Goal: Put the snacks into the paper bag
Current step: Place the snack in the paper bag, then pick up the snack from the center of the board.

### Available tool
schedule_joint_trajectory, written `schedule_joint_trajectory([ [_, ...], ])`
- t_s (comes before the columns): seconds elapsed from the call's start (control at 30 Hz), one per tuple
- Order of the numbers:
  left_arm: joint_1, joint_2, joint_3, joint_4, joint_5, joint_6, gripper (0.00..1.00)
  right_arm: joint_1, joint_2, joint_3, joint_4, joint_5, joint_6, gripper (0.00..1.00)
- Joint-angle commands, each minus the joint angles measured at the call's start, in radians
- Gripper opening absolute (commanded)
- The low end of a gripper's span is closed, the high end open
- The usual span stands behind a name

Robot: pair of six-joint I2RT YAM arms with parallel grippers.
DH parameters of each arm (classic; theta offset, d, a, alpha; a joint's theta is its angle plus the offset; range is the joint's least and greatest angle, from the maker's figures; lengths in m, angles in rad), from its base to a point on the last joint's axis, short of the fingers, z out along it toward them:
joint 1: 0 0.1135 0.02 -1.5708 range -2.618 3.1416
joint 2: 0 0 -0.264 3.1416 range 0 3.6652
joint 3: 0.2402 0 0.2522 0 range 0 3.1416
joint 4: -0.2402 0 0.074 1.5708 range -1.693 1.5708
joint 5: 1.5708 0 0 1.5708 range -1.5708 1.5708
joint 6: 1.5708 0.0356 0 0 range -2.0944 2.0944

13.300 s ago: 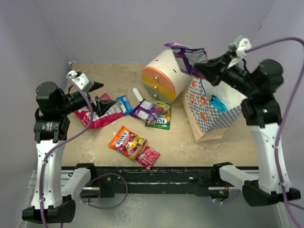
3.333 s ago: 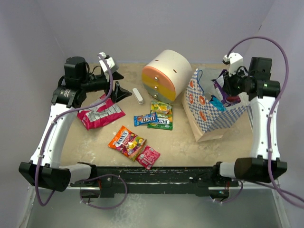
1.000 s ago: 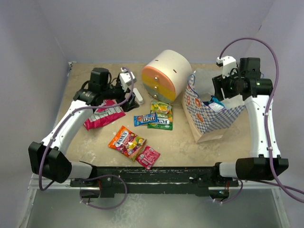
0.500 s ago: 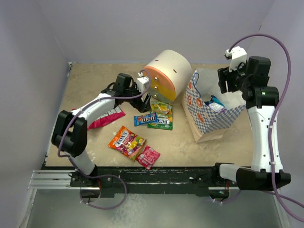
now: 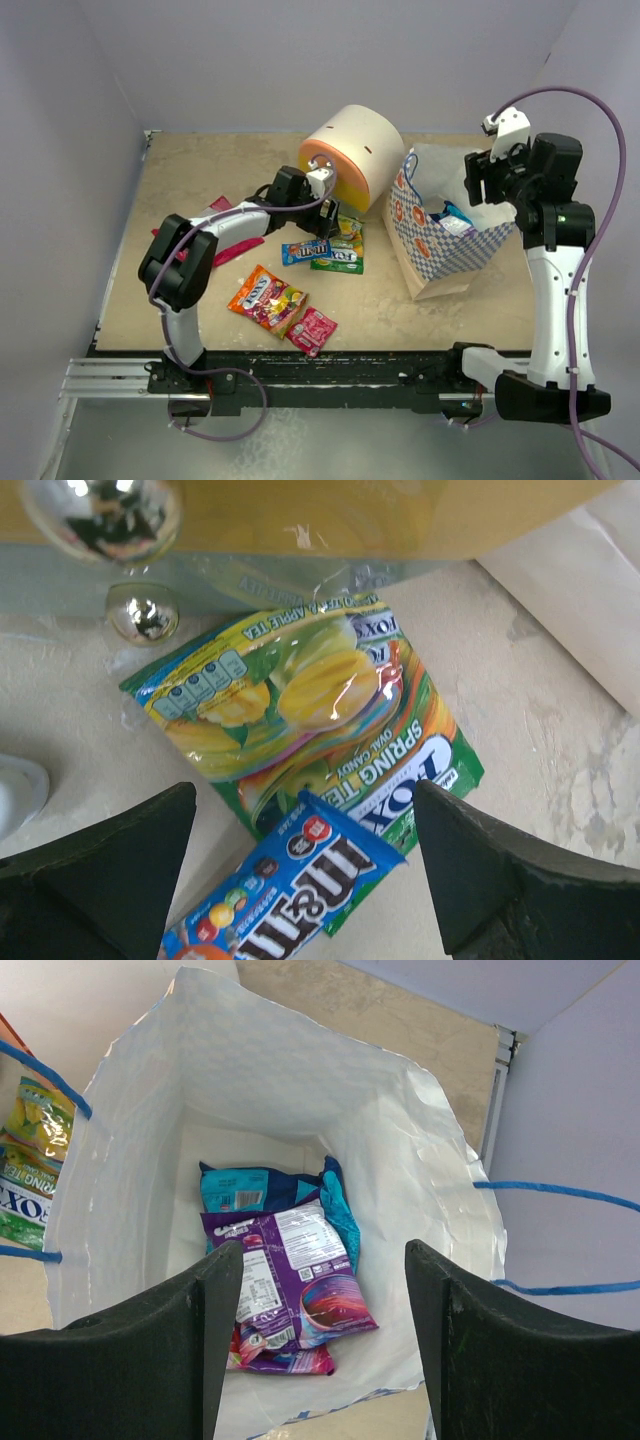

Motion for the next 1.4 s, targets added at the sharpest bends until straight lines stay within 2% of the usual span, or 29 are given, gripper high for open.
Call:
schedule_joint_trajectory([
  [0.0,-0.027,0.023,-0.039,0.176,-0.109,-0.078,0.94,-0.024,-0.03,-0.022,0.044,-0.058,0.014,0.69],
  [0.1,-0.054,0.04,-0.059,0.208,-0.21,-0.102,1.0,-0.039,-0.041,-0.035,0.046,-0.077,0.016,0.69],
  [0.17,-0.073,0.053,-0.069,0.226,-0.256,-0.111,0.99,-0.049,-0.047,-0.041,0.047,-0.09,0.017,0.69],
  [0.3,-0.104,0.094,-0.065,0.233,-0.272,-0.119,1.0,-0.063,-0.055,-0.051,0.051,-0.115,0.022,0.7],
  [0.5,-0.107,0.125,-0.074,0.187,-0.272,-0.138,0.91,-0.073,-0.069,-0.059,0.045,-0.136,0.026,0.7],
  [0.67,-0.107,0.104,-0.091,0.144,-0.255,-0.09,0.76,-0.076,-0.075,-0.07,0.048,-0.144,0.027,0.71],
  [0.9,-0.107,0.064,-0.111,0.084,-0.18,0.025,0.44,-0.08,-0.069,-0.073,0.048,-0.155,0.025,0.71],
  [1.0,-0.107,0.042,-0.106,0.057,-0.174,0.075,0.36,-0.081,-0.067,-0.075,0.048,-0.163,0.025,0.71],
  [1.23,-0.107,-0.025,-0.05,0.007,-0.08,0.231,0.25,-0.083,-0.051,-0.066,0.045,-0.185,0.019,0.72],
  [1.37,-0.107,-0.046,0.006,-0.062,-0.052,0.302,0.06,-0.083,-0.043,-0.059,0.044,-0.223,0.015,0.72],
])
